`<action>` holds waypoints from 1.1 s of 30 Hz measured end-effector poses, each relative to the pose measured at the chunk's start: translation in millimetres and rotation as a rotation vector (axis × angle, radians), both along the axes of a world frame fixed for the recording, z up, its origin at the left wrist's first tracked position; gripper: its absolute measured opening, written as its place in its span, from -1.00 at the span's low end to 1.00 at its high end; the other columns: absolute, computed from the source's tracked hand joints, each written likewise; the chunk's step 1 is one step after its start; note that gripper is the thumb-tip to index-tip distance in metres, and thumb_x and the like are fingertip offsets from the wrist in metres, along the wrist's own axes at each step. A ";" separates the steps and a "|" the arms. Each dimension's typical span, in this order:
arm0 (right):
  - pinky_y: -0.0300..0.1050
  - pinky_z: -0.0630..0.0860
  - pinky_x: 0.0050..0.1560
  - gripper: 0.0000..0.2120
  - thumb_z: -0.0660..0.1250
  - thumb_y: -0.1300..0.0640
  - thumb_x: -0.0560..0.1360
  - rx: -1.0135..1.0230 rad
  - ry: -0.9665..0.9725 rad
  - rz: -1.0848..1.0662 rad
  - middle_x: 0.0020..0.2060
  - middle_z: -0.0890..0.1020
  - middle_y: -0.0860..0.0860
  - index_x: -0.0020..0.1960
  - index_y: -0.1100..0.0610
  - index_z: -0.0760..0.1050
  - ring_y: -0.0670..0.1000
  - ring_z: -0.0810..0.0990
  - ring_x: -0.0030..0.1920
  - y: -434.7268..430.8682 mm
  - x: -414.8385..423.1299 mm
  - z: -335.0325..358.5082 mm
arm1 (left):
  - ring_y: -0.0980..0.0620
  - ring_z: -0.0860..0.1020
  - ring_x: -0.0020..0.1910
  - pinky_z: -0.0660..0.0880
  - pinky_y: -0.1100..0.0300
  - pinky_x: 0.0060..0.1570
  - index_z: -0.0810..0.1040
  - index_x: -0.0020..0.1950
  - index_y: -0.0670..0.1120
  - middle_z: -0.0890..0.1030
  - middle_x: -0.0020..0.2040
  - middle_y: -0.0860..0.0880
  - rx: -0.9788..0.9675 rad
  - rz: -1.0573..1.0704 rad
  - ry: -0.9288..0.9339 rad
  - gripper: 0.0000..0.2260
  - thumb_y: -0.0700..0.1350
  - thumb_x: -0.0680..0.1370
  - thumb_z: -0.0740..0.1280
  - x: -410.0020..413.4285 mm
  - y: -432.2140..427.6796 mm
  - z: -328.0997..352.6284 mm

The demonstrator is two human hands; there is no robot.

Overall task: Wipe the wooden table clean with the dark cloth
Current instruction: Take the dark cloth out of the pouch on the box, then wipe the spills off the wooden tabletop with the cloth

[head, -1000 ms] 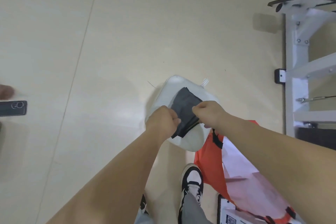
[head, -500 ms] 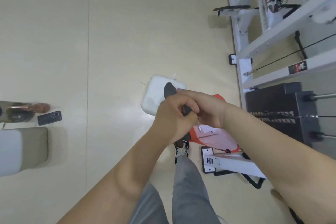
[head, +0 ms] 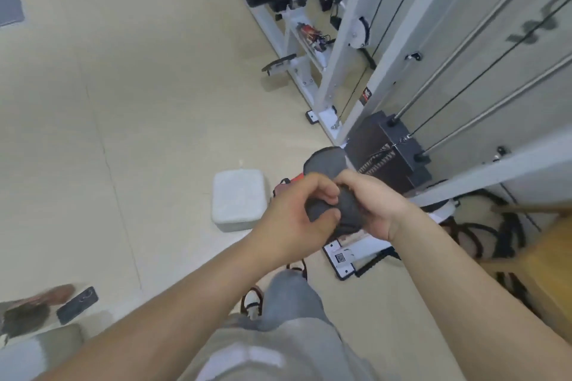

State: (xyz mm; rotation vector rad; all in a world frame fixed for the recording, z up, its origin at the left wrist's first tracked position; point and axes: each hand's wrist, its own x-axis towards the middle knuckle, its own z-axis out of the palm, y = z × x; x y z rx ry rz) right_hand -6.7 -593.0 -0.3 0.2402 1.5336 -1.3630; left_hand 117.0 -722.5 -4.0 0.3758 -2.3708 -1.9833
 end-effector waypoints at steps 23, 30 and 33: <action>0.23 0.45 0.44 -0.55 0.39 -0.04 0.57 -0.085 0.145 -1.158 0.25 0.68 0.18 0.36 0.21 0.59 0.22 0.64 0.30 602.5 163.8 58.2 | -0.09 0.69 0.14 0.57 -0.11 0.27 0.60 0.28 -0.14 0.73 0.14 -0.10 0.255 -1.012 -0.734 -0.50 0.03 0.43 0.60 -59.4 565.3 24.8; 0.21 0.58 0.30 -0.71 0.33 0.12 0.64 -0.024 0.191 -1.428 0.18 0.73 0.05 0.35 0.01 0.58 0.12 0.70 0.20 720.4 176.4 50.2 | -0.14 0.68 0.17 0.54 -0.12 0.29 0.67 0.27 -0.11 0.71 0.18 -0.12 0.353 -1.069 -0.965 -0.63 -0.02 0.50 0.54 -87.5 712.0 24.7; 0.19 0.63 0.22 -0.70 0.30 0.10 0.61 -0.010 0.146 -1.522 0.14 0.73 0.11 0.32 0.04 0.59 0.18 0.70 0.18 763.7 163.9 50.1 | -0.12 0.70 0.14 0.57 -0.14 0.26 0.63 0.27 -0.14 0.73 0.13 -0.11 0.235 -1.137 -0.959 -0.51 0.06 0.43 0.59 -101.4 768.0 16.5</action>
